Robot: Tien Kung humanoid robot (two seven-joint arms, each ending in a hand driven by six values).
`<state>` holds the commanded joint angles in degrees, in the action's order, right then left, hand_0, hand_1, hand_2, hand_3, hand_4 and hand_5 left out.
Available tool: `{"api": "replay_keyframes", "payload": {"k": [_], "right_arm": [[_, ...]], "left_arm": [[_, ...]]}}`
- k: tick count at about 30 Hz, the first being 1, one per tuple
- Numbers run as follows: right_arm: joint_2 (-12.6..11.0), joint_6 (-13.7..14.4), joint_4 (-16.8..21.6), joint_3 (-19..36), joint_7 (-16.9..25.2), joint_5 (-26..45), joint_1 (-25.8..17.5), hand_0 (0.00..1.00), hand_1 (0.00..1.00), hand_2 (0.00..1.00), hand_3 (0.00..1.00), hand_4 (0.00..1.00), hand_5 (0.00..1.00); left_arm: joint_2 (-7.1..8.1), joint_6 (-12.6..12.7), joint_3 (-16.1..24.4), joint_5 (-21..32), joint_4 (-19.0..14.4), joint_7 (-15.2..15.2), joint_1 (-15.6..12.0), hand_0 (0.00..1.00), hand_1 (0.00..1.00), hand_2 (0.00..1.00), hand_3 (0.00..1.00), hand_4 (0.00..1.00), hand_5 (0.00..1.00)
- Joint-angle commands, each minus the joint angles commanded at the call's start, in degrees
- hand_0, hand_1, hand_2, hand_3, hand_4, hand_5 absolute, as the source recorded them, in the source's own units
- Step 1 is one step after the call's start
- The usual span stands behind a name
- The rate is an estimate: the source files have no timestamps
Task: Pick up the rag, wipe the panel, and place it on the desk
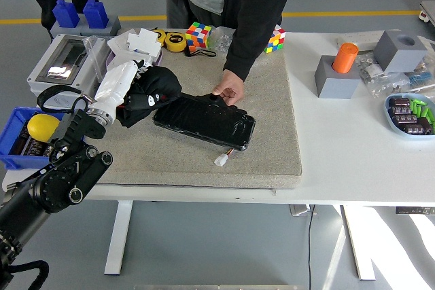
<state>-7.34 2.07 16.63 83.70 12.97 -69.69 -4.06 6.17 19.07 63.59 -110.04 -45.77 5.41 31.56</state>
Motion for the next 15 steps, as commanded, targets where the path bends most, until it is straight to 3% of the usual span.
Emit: {"api": "replay_keyframes", "payload": {"k": [9, 10, 15], "right_arm": [[0.0, 0.0, 0.0, -0.2, 0.0, 0.0, -0.1, 0.59, 0.596, 0.523, 0.525, 0.887, 0.349], [0.0, 0.0, 0.0, -0.2, 0.0, 0.0, -0.1, 0.59, 0.597, 0.524, 0.525, 0.886, 0.349], [0.1, 0.0, 0.0, -0.1, 0.0, 0.0, -0.1, 0.59, 0.597, 0.524, 0.525, 0.886, 0.349]], "left_arm": [[0.75, 0.5, 8.3, 1.0, 0.5, 1.7, -3.5, 0.24, 0.332, 0.424, 0.557, 0.722, 0.002], [0.8, 0.4, 9.1, 1.2, 0.8, 1.7, -3.9, 0.271, 0.426, 0.462, 0.561, 0.723, 0.002], [0.96, -0.3, 10.1, 3.2, 2.5, 2.5, -5.3, 0.271, 0.426, 0.462, 0.561, 0.723, 0.002]]}}
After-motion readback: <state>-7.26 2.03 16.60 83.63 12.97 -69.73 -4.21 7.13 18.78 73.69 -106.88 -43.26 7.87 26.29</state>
